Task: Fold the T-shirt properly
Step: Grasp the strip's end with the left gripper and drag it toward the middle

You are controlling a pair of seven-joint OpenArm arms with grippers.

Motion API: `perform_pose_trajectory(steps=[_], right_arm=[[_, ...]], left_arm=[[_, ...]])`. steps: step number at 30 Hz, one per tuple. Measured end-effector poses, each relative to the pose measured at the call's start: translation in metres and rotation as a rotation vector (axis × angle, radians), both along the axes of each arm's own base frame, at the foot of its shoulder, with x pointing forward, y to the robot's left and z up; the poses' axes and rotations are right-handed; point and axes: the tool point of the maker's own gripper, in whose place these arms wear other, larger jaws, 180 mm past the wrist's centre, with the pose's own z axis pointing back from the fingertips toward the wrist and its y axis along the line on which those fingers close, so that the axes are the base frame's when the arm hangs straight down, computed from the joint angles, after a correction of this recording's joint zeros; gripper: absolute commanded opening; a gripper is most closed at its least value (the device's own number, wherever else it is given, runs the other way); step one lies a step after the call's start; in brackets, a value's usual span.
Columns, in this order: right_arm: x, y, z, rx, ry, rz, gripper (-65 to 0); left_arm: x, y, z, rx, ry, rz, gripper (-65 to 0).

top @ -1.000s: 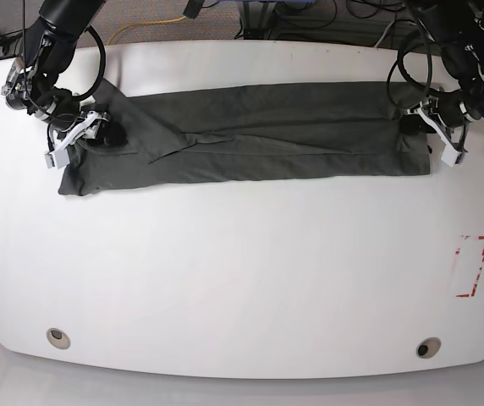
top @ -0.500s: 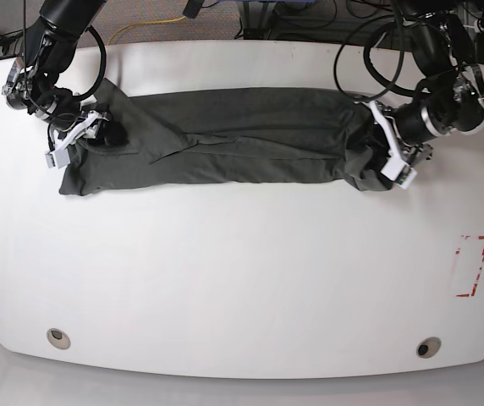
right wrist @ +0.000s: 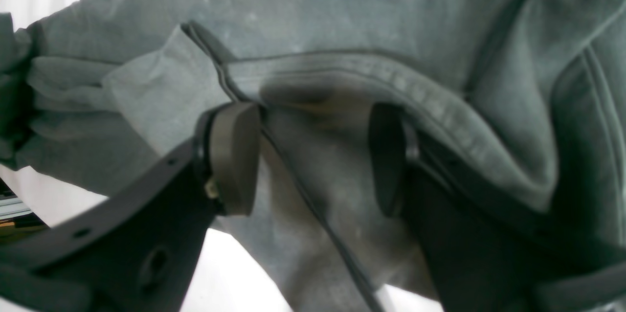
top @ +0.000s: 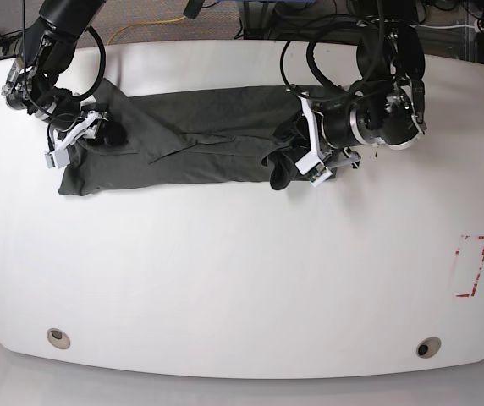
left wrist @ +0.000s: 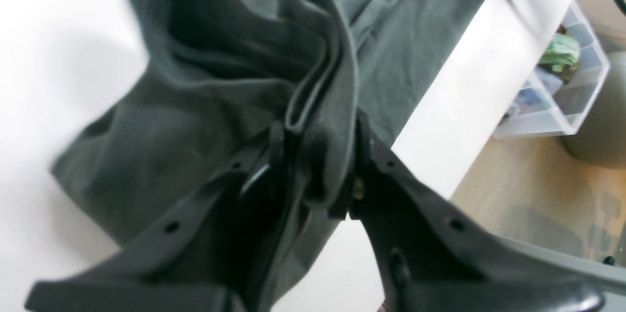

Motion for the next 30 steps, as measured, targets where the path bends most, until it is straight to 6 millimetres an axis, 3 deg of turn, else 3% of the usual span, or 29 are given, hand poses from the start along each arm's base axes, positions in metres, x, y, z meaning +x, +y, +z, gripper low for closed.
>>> perform_pose_trajectory(steps=[12,19,30], right_arm=[[0.001,0.0,0.0,-0.001,0.001,0.002,-30.9],[0.001,0.0,0.0,-0.001,0.001,0.002,-30.9],[0.001,0.0,0.0,-0.001,0.0,0.002,-30.9]], left_arm=[[0.005,-0.03,0.011,-0.058,-0.014,-0.01,-54.6],[0.014,-0.03,0.009,-0.009,-0.03,0.022,-54.6],[0.017,-0.051,0.015,0.038,-0.085,-0.057,-54.6]])
